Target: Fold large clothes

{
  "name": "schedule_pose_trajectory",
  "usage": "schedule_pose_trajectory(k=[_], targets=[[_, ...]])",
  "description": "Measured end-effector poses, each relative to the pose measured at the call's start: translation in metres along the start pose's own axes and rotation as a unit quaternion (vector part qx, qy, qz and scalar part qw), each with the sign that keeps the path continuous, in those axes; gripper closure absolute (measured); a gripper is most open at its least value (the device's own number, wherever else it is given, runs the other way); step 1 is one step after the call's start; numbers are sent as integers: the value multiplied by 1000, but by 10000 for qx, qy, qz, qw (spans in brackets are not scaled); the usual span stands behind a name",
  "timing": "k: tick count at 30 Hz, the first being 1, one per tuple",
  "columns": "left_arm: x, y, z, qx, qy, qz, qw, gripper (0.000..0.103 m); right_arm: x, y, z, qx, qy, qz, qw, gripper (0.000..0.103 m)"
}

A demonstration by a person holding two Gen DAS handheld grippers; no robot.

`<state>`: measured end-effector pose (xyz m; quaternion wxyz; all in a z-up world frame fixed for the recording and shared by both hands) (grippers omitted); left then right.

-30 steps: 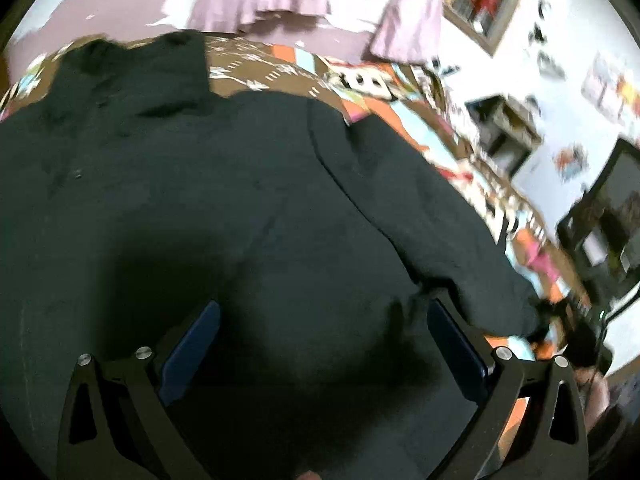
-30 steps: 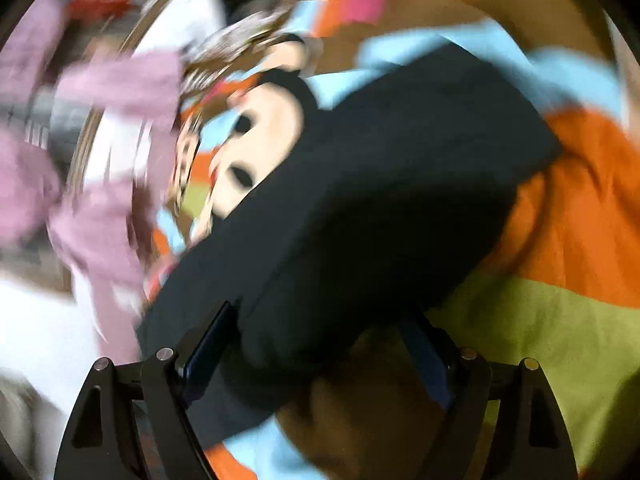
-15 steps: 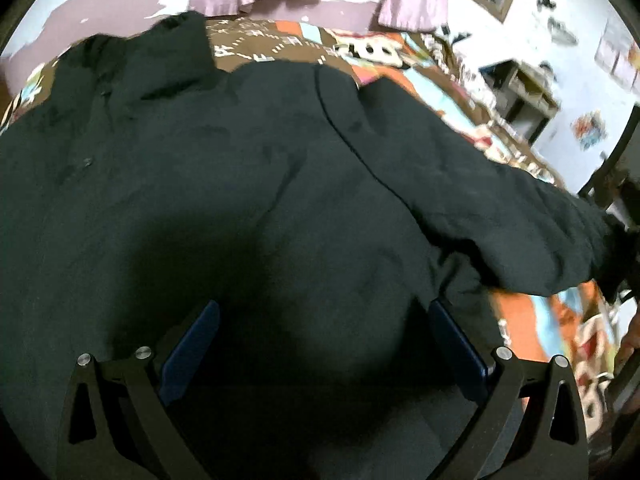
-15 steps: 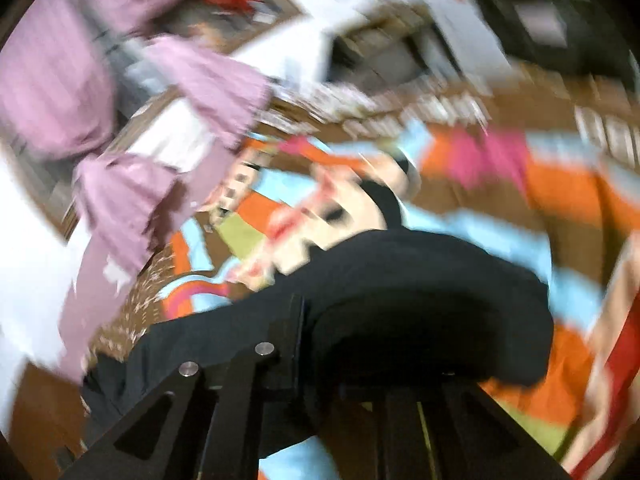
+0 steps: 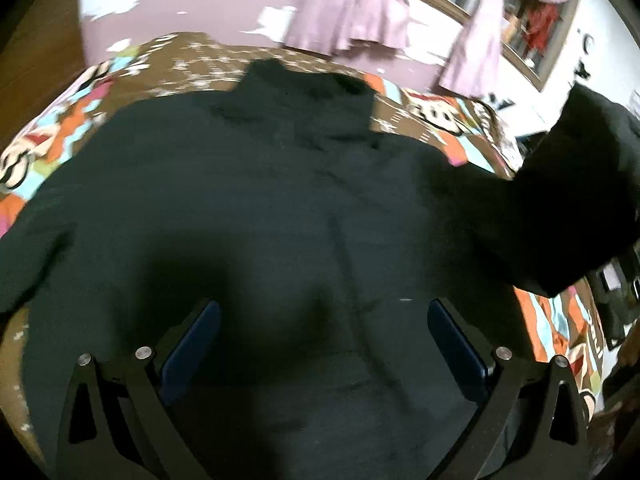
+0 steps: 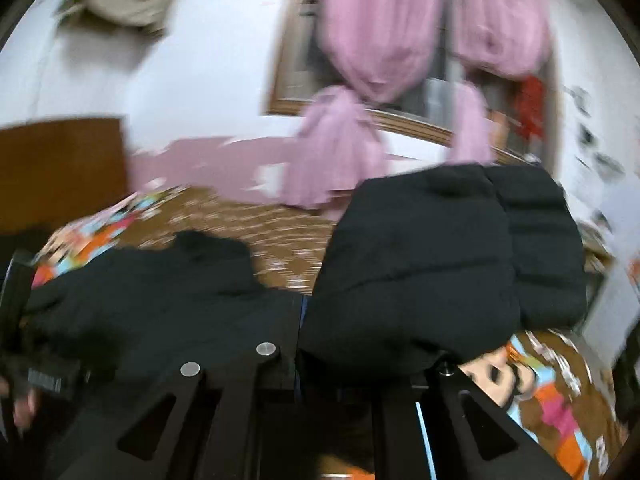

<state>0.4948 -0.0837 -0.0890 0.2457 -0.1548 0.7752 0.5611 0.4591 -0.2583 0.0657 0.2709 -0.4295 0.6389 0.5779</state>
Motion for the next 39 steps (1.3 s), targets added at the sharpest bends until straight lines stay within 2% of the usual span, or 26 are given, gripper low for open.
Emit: schedule_pose_trajectory(k=[5,9,12,15,16,17,19,20,22,26,28,30,31,32,33,34,35,36,37,39], targets=[[10,33,61,85,533,-135,9984,2,27,-32,86,-500,772,482,9946,92],[22,58,92,600,949,-330,9931,2,62,-68,137,-888,888,1165,9852,85],[23,68,99,935,1054,-362,9894,2,87,-83,161,-1284,816,1639,9747,79],[24,63,93,1077,991,-156,9891,2,108,-92,167,-1338,1016,1888,9675,77],[24,56,90,1059,940,-60,9899,2,111,-89,164,-1398,1028,1859,9671,69],[25,51,86,1018,877,-10,9909,2,113,-86,164,-1503,982,1812,9669,52],[25,38,82,722,680,79,9950,2,113,-76,155,-1693,826,1671,9678,30],[26,32,77,563,556,134,9968,2,113,-71,154,-1728,811,1612,9683,27],[28,17,71,209,331,304,9988,2,111,-64,146,-1744,800,1516,9696,27],[40,-12,67,-713,-66,760,9945,3,124,-40,133,-1492,1029,1260,9753,26],[42,-13,63,-927,-191,681,9932,10,129,-35,124,-1348,1033,1189,9783,25],[47,-12,60,-1124,-344,655,9909,34,134,-30,112,-1253,831,1149,9819,25],[48,-12,55,-1204,-466,659,9894,40,135,-30,105,-1196,687,1132,9840,24],[50,-12,50,-1294,-635,687,9872,56,135,-29,98,-1139,557,1116,9856,24],[51,-14,45,-1402,-833,718,9840,65,136,-26,93,-1076,425,1114,9870,24],[50,-15,38,-1723,-1174,686,9756,70,135,-28,86,-1019,284,1148,9877,24],[49,-15,31,-2040,-1488,615,9656,93,133,-31,79,-983,141,1216,9876,24],[50,-13,23,-2240,-1813,564,9559,96,133,-29,75,-965,47,1253,9874,24],[49,-10,16,-2323,-2032,467,9500,97,131,-30,70,-938,-51,1262,9875,24],[45,2,7,-2429,-2242,220,9435,99,129,-27,64,-832,-152,1205,9891,24]])
Point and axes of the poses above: each gripper's, at about its wrist camera, not at the fingertips, and y roughly against the way its jaws point, z to its left, x to its underside, the point moved 7 cm from there along -y, roughly the way its jaws point, and after that the axes turned 4 degrees about z, right-handed, at the moved point
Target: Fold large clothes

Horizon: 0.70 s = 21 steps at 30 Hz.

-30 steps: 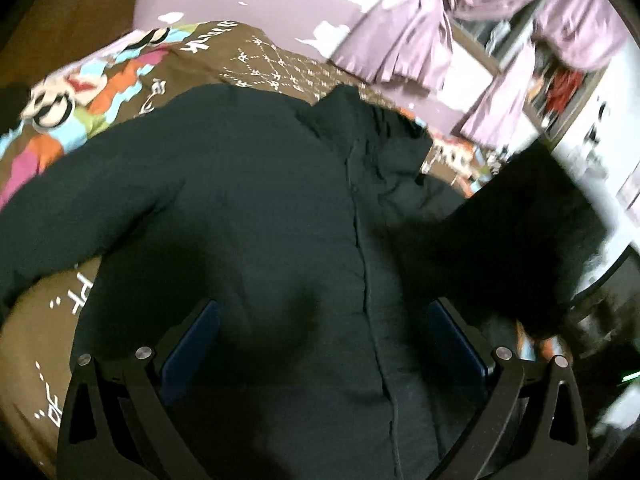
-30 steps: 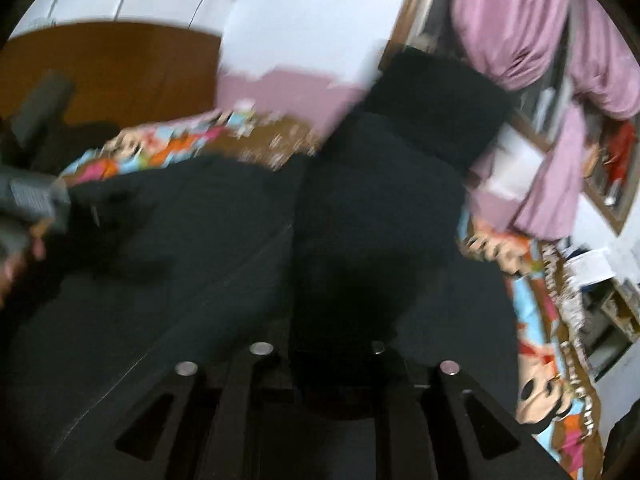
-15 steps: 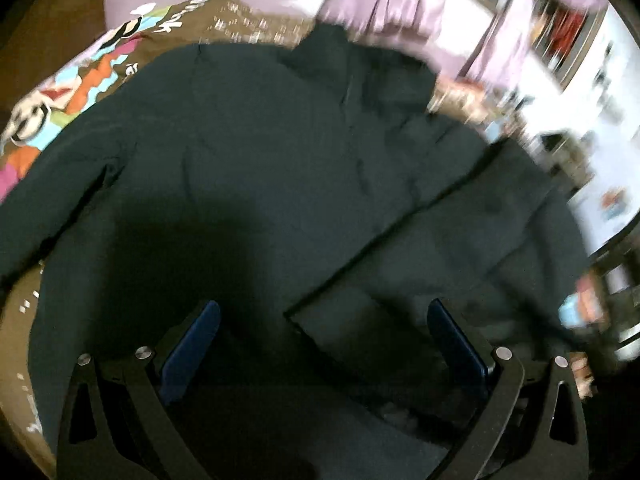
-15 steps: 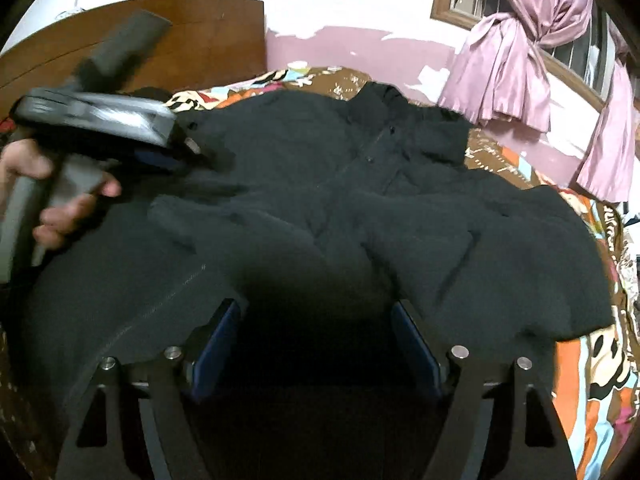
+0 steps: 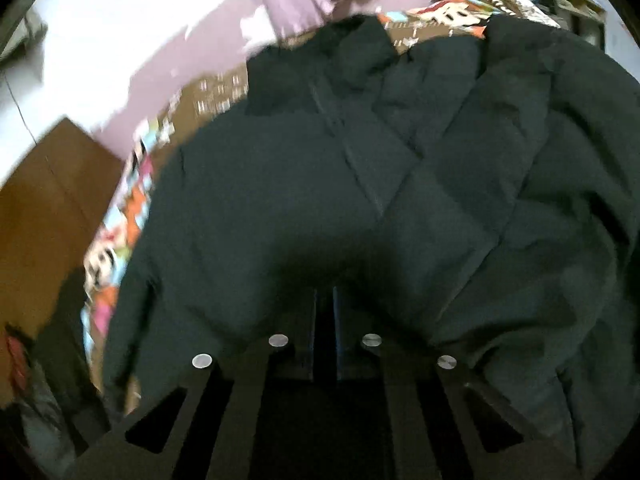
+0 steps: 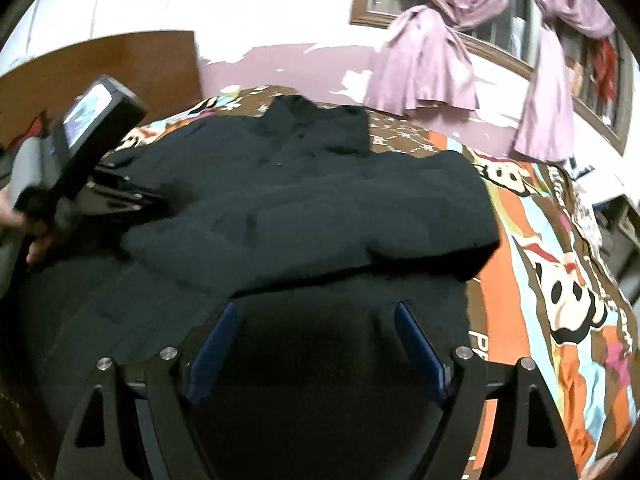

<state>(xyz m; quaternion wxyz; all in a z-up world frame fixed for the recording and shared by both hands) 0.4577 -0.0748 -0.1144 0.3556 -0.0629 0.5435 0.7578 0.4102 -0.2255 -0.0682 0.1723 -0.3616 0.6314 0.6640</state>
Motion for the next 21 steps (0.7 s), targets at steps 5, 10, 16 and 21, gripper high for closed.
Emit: schedule_pose_trajectory(k=[5,10,16,21], targets=[[-19,36,27,-331,138,-777,9963,99,-15,7,-11,231,-187,-242,9993,24],[-28,35,66,-670,360,-899,9930,99,-47,1,-13,279,-444,-511,9973,18],[-9,-16,96,-891,527,-383,9939,99,-91,-53,5,124,-535,-219,9982,17],[10,-56,110,-430,960,5,9945,99,-93,-127,16,-115,-711,714,9948,17]])
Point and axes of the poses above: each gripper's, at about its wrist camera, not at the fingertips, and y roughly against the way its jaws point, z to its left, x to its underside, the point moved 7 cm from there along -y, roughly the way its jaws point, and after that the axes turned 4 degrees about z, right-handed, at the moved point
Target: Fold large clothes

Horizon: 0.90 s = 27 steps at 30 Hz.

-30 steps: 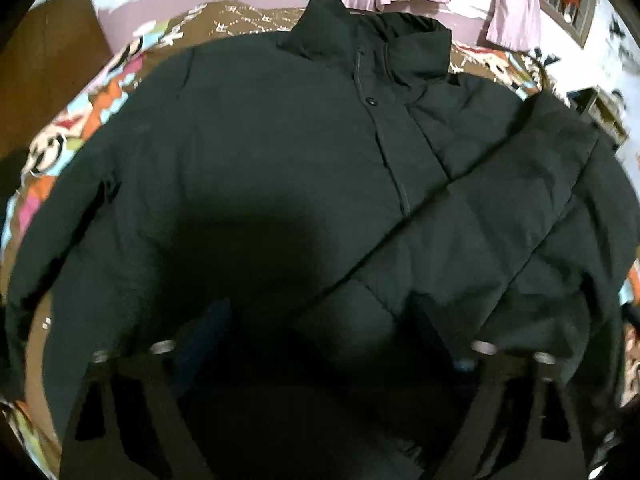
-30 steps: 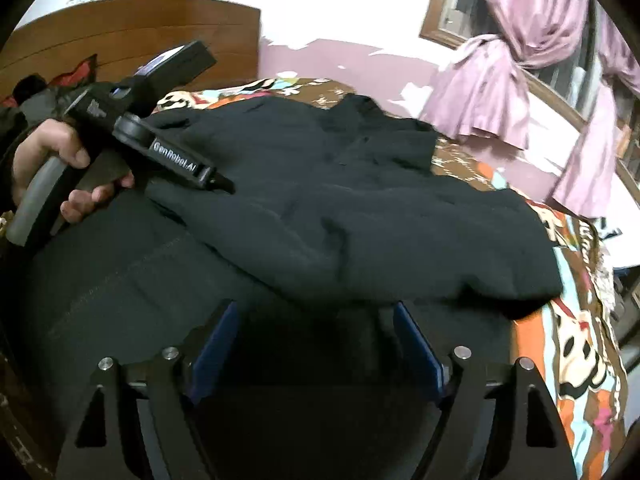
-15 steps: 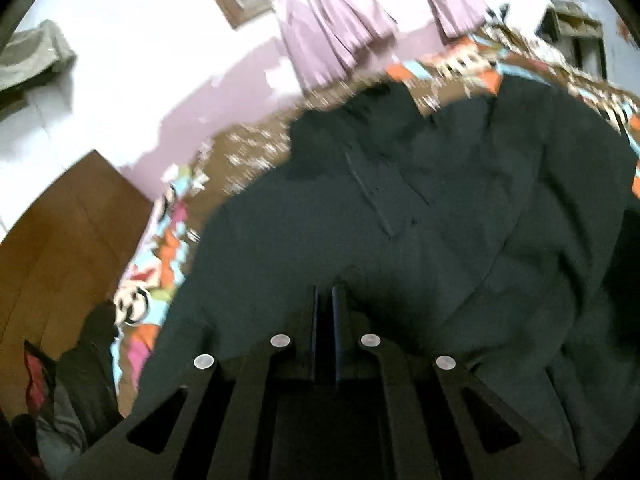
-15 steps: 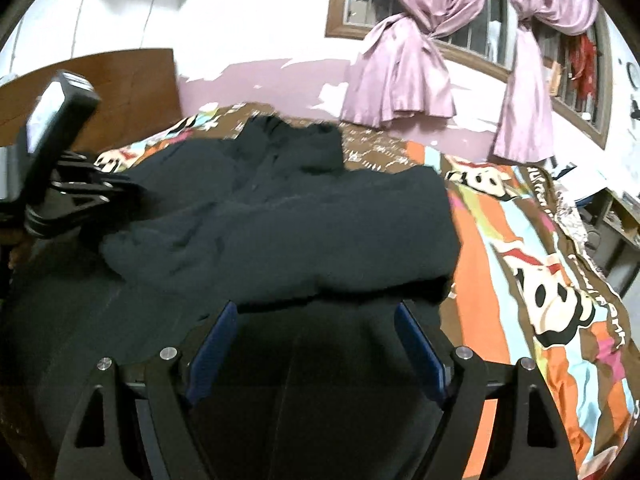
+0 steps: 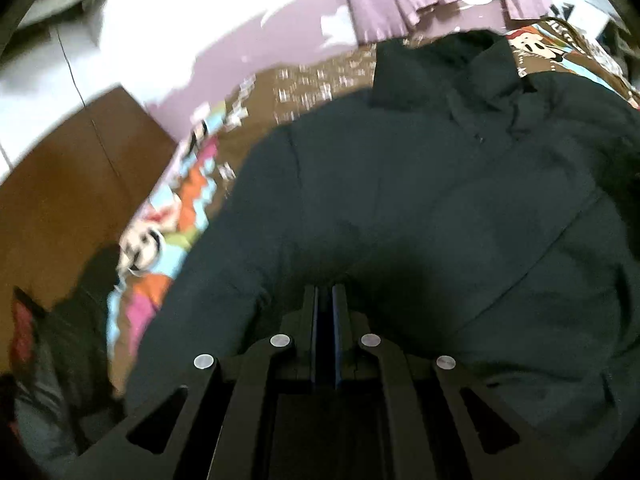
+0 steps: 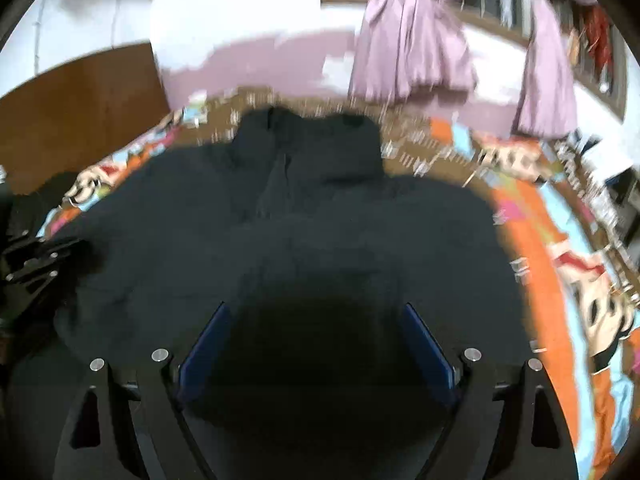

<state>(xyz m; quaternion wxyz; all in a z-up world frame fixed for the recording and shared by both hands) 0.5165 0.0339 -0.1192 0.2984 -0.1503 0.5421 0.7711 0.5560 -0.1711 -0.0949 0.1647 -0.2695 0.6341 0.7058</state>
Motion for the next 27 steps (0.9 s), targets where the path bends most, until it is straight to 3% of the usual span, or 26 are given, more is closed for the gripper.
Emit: schedule_pose_trajectory(k=[8,10,13,15,17,20,22,24,27], targets=[[1,-6,9,553,407,-39,9976,95,22,-55,0,180,153,688,9974,9],[2,3,16,898,644,-147,9938,92,27,-58,2,290,226,668,9971,9],[9,18,33,1337,1163,-204,9840,79,34,-59,4,439,316,530,9971,9],[18,25,48,1516,1527,-160,9765,59,36,-60,5,500,348,470,9970,9],[30,34,66,1582,1912,-163,9686,46,37,-58,6,540,365,432,9969,9],[52,45,97,1609,2628,-53,9513,38,37,-57,5,576,363,370,9970,9],[71,53,120,1336,3138,-17,9400,37,38,-54,5,676,402,266,9965,9],[88,57,140,1053,3546,67,9291,26,39,-52,8,785,445,175,9958,9],[117,62,172,792,4285,12,9001,20,39,-46,12,1001,553,2,9934,8]])
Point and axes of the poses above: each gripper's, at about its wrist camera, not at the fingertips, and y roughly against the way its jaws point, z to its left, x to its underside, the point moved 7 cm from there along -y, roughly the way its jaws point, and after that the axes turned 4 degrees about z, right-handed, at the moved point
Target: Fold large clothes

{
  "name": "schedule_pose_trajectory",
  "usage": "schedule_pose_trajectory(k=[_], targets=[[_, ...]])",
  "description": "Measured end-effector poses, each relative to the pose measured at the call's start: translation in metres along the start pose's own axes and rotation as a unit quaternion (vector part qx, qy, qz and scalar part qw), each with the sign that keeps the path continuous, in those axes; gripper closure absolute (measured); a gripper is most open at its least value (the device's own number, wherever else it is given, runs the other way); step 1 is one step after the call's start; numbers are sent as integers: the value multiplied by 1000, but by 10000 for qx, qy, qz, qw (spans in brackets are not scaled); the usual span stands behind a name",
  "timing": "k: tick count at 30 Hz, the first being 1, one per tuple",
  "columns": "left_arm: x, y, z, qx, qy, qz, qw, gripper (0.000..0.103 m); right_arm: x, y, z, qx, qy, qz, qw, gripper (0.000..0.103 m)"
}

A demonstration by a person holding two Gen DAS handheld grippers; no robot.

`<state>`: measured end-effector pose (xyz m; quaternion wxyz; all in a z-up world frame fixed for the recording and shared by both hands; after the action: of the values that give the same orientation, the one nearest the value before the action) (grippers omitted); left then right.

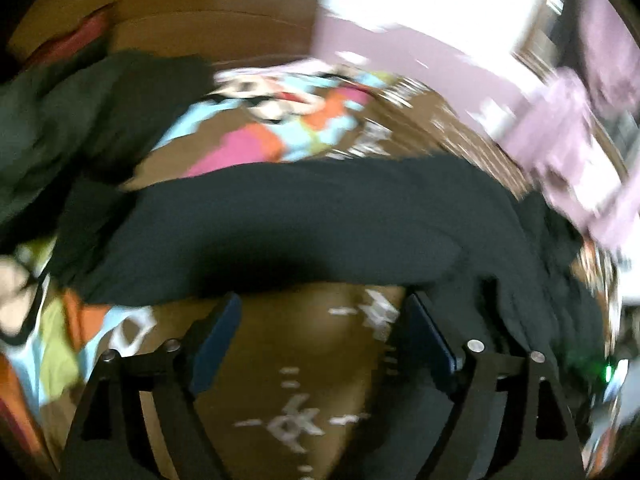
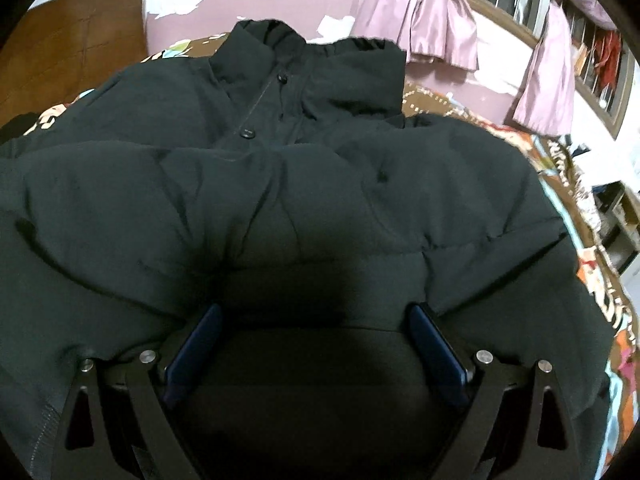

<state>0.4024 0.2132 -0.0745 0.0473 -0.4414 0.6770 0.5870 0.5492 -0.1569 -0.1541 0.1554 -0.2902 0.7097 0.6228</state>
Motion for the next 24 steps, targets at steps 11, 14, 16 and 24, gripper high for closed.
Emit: schedule_pose_trajectory(k=[11,14,16,24], targets=[[-5,21,180,-1435,2499,-843,9539,20,-54,75,23,489,277,-1233,9908,0],[4,7,209,-1403,2901,-470,9455,20,-93,89,53,-200,61,-1256,9919,0],[11,6,220,-1155,3160,-436,9407,20,-111,85,80,-758,-83,-1018,9919,0],[21,17,250,-851,3539,-705,9288,20,-116,35,188,-1332,531,-19,9897,0]])
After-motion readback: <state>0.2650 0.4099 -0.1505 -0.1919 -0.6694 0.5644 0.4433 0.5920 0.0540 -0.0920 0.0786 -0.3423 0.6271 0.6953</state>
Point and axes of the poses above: each gripper's, at about its wrist camera, not at the fingertips, and y roughly against the way its jaws point, z to its left, x to its underside, the point moved 7 cm from there along -y, roughly the way its jaws point, and after that the axes turned 4 degrees about z, right-handed, at the moved point
